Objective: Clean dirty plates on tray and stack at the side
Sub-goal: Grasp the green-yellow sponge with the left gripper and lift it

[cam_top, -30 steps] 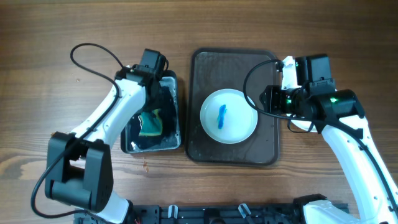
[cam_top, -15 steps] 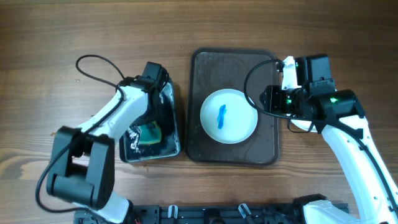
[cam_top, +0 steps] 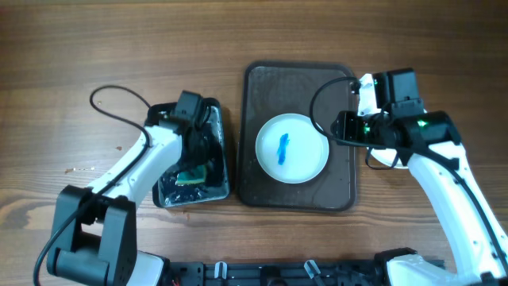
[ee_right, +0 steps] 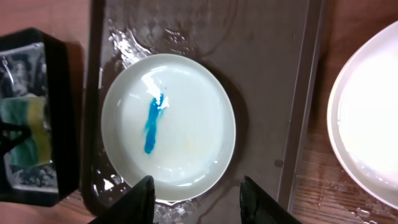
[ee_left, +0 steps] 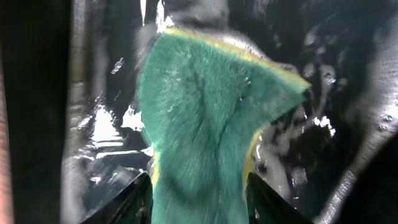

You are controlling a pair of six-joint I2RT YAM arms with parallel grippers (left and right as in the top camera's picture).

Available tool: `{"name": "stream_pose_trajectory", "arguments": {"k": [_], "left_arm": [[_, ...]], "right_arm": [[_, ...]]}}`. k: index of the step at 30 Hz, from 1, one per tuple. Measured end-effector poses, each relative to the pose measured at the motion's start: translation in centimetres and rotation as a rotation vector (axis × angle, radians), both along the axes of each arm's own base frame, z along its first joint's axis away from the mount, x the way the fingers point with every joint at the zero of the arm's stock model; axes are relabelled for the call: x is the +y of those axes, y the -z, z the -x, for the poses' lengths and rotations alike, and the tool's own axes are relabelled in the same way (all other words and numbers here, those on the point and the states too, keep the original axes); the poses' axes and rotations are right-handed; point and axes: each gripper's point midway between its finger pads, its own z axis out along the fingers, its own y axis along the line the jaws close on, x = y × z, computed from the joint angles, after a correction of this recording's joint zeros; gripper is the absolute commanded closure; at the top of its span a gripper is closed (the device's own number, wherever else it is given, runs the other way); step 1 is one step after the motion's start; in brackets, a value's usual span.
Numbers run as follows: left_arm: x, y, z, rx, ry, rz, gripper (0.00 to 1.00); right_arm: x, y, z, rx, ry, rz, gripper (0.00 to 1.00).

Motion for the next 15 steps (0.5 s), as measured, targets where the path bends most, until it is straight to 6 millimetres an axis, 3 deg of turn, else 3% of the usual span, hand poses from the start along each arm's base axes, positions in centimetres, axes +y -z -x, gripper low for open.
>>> {"name": "stream_pose_trajectory", "arguments": {"k": [2,9,12,15], "left_arm": [[-0.1,1.0,0.4,-0.002,-0.008,0.012,0.96],[-0.1,1.1,0.6,0.005,-0.003,0.013,0.96],[0.1,0.6,1.6,0.058,-0.002,0.005,0.96],[0.0,-1.6,1.8,0.093,0.010,0.002,0.96]], "right_arm": [[0.0,0.9,-0.1,0.031,0.000,0.006,0.56],[0.1,3.7,-0.7,0.107,0.000,0.020,0.56],[0.2,5.1,-1.1,0.137,0.000,0.024,0.56],[0.3,6.6,-1.7,0.163,0.002,0.029,0.56]]}}
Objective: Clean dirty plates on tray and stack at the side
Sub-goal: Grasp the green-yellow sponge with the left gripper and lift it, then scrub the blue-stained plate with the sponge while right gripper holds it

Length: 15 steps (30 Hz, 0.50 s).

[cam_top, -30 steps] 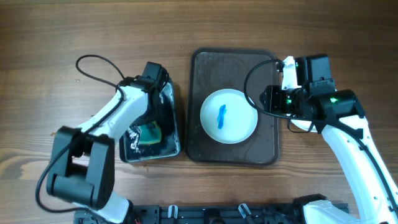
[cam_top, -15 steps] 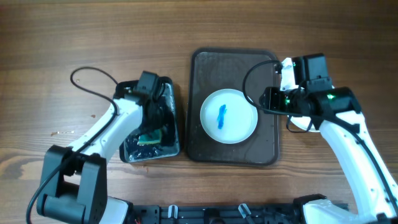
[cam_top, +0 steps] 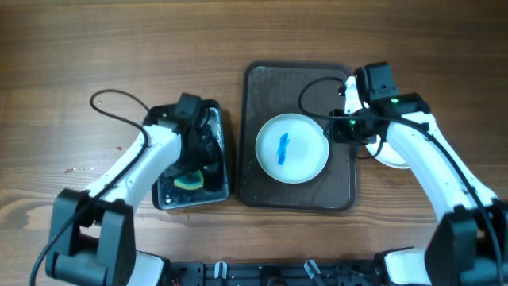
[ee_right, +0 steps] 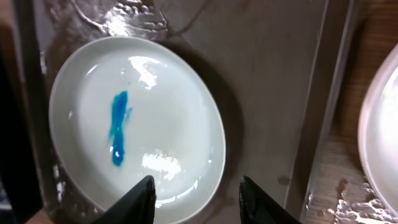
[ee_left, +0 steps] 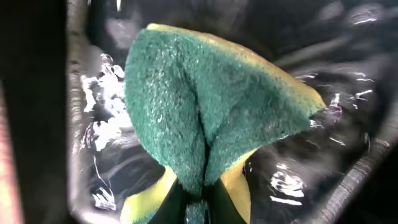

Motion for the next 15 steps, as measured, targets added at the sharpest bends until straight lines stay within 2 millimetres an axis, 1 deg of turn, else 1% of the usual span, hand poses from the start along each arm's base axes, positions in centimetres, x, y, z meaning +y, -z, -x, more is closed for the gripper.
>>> {"name": "stream_pose_trajectory", "arguments": {"k": [2,4,5,7,8,9,11,12,15], "left_arm": [[-0.4,-2.4,-1.5,-0.052,0.016,0.015,0.96],[-1.0,-5.9,-3.5,-0.126,0.036,0.036,0.96],[-1.3,-7.6,-4.3,-0.166,0.042,0.048,0.96],[-1.8,-10.0,-5.3,-0.219,0.049,0.073,0.96],[-2.2,-11.2,-5.8,-0.248,0.054,0.095,0.96],[-2.7,-12.1,-6.3,-0.273,0.061,0.123,0.96],[-3.8,-13.0,-6.9,-0.304,0.074,0.180,0.96],[-4.2,-13.1,-7.1,-0.310,0.080,0.200,0.96],[-5.5,-13.4,-7.6,-0.332,0.101,0.253,0.96]], "right_arm": [[0.0,1.0,-0.3,0.018,0.002,0.005,0.56],[-0.1,1.6,-0.4,0.029,0.003,0.014,0.54],[-0.2,2.6,-0.4,0.051,0.004,0.025,0.52],[-0.2,3.6,-0.5,0.069,-0.008,0.035,0.52],[-0.2,4.2,-0.5,0.082,-0.016,0.039,0.56],[-0.2,4.9,-0.5,0.097,-0.024,0.043,0.66],[-0.2,6.1,-0.6,0.114,-0.046,0.048,0.75],[0.0,6.7,-0.6,0.122,-0.051,0.038,0.77],[0.7,7.9,-0.9,0.134,-0.076,0.006,0.90]]}}
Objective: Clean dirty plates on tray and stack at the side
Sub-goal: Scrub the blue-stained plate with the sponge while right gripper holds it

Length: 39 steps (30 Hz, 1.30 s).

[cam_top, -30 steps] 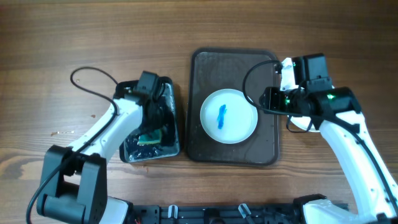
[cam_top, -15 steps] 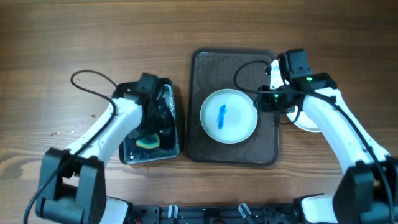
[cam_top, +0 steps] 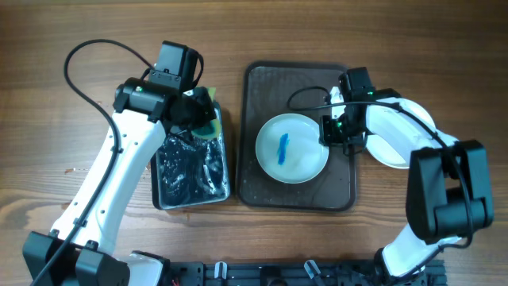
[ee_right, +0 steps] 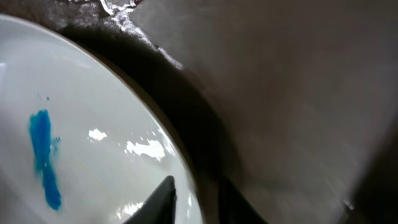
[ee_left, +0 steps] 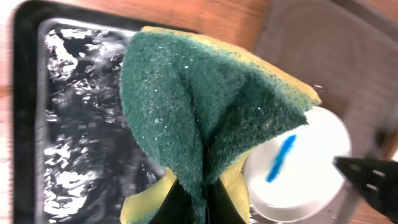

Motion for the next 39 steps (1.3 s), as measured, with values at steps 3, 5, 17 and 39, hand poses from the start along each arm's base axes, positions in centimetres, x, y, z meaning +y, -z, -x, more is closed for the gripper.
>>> {"name": "stream_pose_trajectory", "arguments": {"k": [3,5,17,39], "left_arm": [[-1.6,-0.1,-0.5,-0.025,0.035,0.028,0.96],[-2.8,0.4,-0.8,-0.028,0.065,0.038,0.96],[-13.4,7.7,-1.7,0.054,0.251,0.151,0.96],[-12.4,16.0,-1.3,0.203,0.190,-0.102,0.96]], "right_arm": [[0.5,0.2,-0.5,-0.015,-0.012,-0.027,0.96],[0.6,0.2,-0.7,-0.023,-0.014,-0.031,0.96],[0.1,0.3,-1.3,-0.046,0.017,0.000,0.96],[0.3,0.3,-0.8,-0.023,0.017,-0.006,0.95]]}}
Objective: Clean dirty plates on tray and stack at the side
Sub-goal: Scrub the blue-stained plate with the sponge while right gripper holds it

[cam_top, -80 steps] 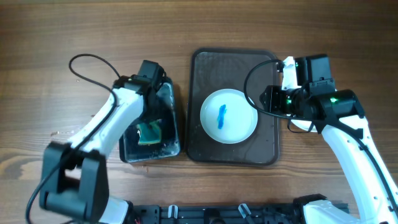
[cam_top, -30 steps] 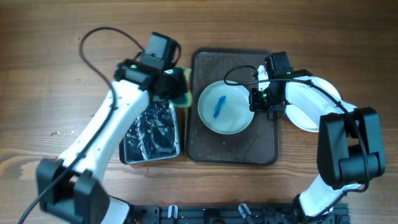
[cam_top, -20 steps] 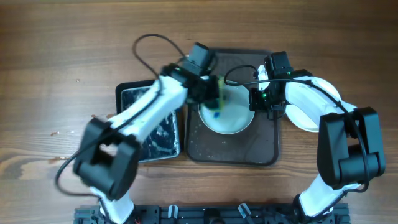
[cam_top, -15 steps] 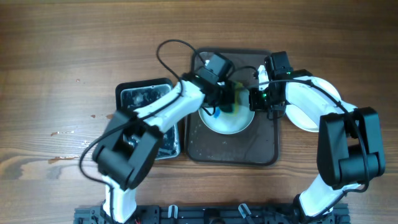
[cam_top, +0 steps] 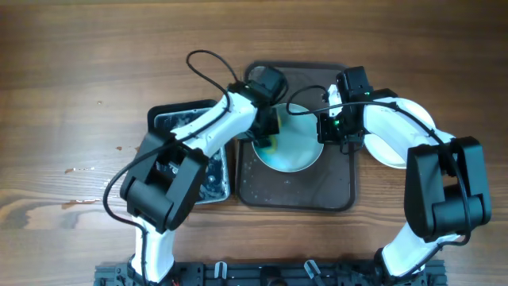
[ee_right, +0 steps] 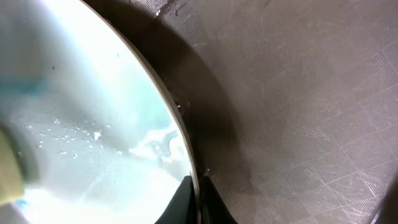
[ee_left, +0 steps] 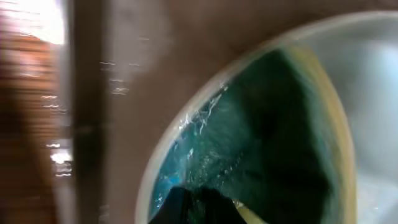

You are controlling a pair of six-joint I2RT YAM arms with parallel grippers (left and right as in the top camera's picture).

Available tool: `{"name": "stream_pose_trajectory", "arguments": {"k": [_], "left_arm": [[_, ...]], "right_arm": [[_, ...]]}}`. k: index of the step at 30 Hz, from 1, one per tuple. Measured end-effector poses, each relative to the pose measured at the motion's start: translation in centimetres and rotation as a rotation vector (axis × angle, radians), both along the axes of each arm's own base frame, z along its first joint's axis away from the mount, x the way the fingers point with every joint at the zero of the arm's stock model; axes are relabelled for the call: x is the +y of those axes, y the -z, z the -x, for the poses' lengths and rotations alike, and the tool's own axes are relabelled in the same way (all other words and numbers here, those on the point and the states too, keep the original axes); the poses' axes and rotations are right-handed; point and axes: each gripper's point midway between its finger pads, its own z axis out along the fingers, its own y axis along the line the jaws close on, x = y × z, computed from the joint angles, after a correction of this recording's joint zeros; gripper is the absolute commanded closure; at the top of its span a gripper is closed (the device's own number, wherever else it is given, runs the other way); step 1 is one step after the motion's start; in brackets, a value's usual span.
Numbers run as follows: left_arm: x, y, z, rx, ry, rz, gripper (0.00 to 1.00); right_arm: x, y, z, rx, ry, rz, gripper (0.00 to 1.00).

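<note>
A white plate [cam_top: 298,147] smeared pale blue lies on the dark tray [cam_top: 337,191]. My left gripper [cam_top: 268,137] is shut on a green and yellow sponge [ee_left: 280,143], which is pressed onto the plate's left part [ee_left: 186,134]. My right gripper [cam_top: 328,131] is shut on the plate's right rim [ee_right: 180,134], one finger on each side of the edge. In the right wrist view a yellow bit of the sponge [ee_right: 7,165] shows at the far left. A second white plate [cam_top: 393,147] lies on the wood to the right of the tray.
A black tub of water [cam_top: 208,176] stands left of the tray, partly under my left arm. The cables of both arms loop above the tray's far edge. Bare wood lies all around.
My left gripper has moved with the sponge from above the tub's far end to the plate's left part. The blue streak is now a pale smear. The right gripper has closed on the rim.
The left gripper stood open round the sponge in the tub, then was shut on it, then held it above the tub. The right gripper came from beside the second plate to the dirty plate's right rim. Now it holds the rim and the sponge rests on the plate.
</note>
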Motion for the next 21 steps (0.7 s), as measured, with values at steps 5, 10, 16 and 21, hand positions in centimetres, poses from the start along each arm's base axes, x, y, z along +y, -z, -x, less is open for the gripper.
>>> {"name": "stream_pose_trajectory", "arguments": {"k": [5,10,16,21], "left_arm": [[0.4,-0.1,-0.2,0.009,-0.008,0.000,0.96],[-2.4,-0.2,-1.4,0.004,0.004,0.181,0.96],[-8.1,-0.9,-1.7,-0.007,0.034,0.416,0.96],[-11.3,-1.5,-0.5,-0.017,0.087,0.476,0.96]], "right_arm": [[0.2,0.0,0.1,0.004,-0.004,-0.006,0.96],[-0.3,0.1,0.2,0.012,0.010,0.009,0.96],[-0.6,0.1,0.2,0.014,0.015,0.021,0.96],[-0.5,0.1,0.2,0.008,0.009,0.043,0.95]]}}
